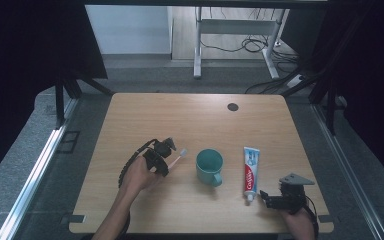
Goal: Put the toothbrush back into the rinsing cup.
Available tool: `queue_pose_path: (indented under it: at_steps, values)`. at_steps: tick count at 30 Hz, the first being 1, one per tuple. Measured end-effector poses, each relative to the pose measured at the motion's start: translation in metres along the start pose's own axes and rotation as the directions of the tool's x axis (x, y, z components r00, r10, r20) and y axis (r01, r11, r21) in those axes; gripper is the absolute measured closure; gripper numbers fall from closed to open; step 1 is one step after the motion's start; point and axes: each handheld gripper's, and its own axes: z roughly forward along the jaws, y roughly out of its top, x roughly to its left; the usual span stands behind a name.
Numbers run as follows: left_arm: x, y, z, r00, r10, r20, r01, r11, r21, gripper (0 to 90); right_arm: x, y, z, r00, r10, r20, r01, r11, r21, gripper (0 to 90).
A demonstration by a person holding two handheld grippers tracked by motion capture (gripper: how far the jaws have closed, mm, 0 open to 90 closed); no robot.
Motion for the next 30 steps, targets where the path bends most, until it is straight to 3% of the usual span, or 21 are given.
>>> queue_pose_path:
  at_steps: [6, 14, 23, 27, 28, 30]
  values:
    - [0.0, -0.005, -0.013, 0.9998, 0.017, 0.012, -0.016, 0.9965, -0.082, 79.4, 0.0, 0.0, 0.0, 1.0, 0.0, 0.0, 0.0, 1.0, 0.0, 3.9]
    - [-0.001, -0.013, -0.025, 0.9986, 0.053, 0.007, -0.051, 0.9815, -0.185, 79.4, 0.0, 0.0, 0.0, 1.0, 0.0, 0.0, 0.0, 1.0, 0.0, 3.9]
    - [-0.002, -0.021, -0.034, 0.997, 0.077, 0.012, -0.07, 0.9537, -0.293, 79.4, 0.0, 0.0, 0.0, 1.0, 0.0, 0.0, 0.0, 1.0, 0.0, 3.9]
    - [-0.003, -0.024, -0.037, 0.9958, 0.09, 0.02, -0.078, 0.9395, -0.334, 79.4, 0.0, 0.0, 0.0, 1.0, 0.0, 0.0, 0.0, 1.0, 0.0, 3.9]
    - [-0.003, -0.025, -0.039, 0.9949, 0.1, 0.016, -0.088, 0.932, -0.352, 79.4, 0.0, 0.0, 0.0, 1.0, 0.0, 0.0, 0.0, 1.0, 0.0, 3.9]
    - [-0.004, -0.026, -0.04, 0.995, 0.099, 0.018, -0.085, 0.9283, -0.362, 79.4, 0.0, 0.0, 0.0, 1.0, 0.0, 0.0, 0.0, 1.0, 0.0, 3.9]
